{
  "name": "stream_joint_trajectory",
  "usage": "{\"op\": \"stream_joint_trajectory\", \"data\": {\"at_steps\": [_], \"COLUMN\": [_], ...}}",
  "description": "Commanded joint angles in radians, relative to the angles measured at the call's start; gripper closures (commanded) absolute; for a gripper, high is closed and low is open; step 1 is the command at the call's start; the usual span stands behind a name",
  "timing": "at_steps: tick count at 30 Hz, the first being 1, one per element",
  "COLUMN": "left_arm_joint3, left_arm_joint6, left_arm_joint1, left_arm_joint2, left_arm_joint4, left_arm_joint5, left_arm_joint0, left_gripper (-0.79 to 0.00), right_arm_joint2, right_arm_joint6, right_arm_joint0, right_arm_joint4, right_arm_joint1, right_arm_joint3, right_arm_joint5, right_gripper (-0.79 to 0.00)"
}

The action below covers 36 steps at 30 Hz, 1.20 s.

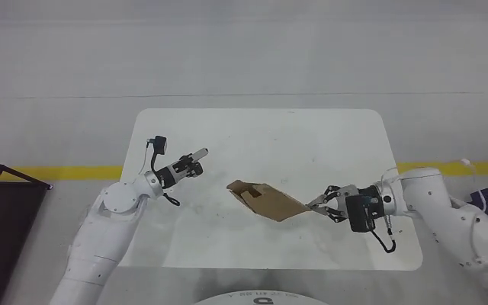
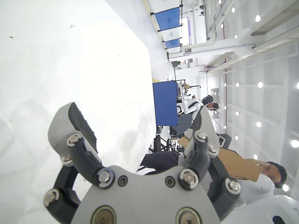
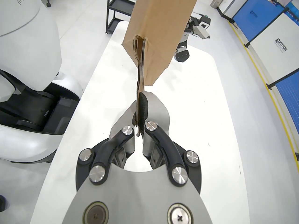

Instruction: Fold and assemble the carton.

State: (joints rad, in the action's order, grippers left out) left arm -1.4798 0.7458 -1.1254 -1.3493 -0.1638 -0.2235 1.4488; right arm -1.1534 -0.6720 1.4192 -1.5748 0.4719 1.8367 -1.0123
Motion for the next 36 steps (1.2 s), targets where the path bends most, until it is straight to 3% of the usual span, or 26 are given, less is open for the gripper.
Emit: {"op": "stream_joint_trajectory", "data": {"at_steps": [1,9,15,20,29,36], "left_arm_joint3": [0.000,0.005,0.009,-0.024,-0.154,-0.154], "left_arm_joint6": [-0.001,-0.004,0.004,0.029,0.046,0.046], "left_arm_joint1": [0.000,0.000,-0.001,-0.004,-0.007,-0.007], "left_arm_joint2": [0.001,0.010,0.018,0.033,0.094,0.094], "left_arm_joint4": [-0.001,-0.009,-0.044,-0.087,-0.027,-0.027], "left_arm_joint5": [0.002,0.006,-0.004,-0.021,-0.010,-0.010], "left_arm_joint0": [-0.001,-0.008,-0.016,-0.027,-0.039,-0.039], "left_gripper": [-0.785,-0.785,-0.785,-0.785,-0.785,-0.785], "right_arm_joint2": [0.016,0.069,0.103,0.108,0.064,0.063], "right_arm_joint6": [-0.023,-0.121,-0.118,0.060,0.403,0.412], "right_arm_joint0": [-0.021,-0.085,-0.113,-0.117,-0.036,-0.032], "right_arm_joint4": [0.004,-0.010,0.030,0.215,0.349,0.352], "right_arm_joint1": [0.002,0.010,0.014,0.032,0.041,0.041], "right_arm_joint3": [-0.011,-0.044,-0.104,-0.159,-0.038,-0.031], "right_arm_joint5": [0.000,0.000,0.000,0.058,0.347,0.348], "right_gripper": [0.000,0.000,0.000,0.000,0.000,0.000]}}
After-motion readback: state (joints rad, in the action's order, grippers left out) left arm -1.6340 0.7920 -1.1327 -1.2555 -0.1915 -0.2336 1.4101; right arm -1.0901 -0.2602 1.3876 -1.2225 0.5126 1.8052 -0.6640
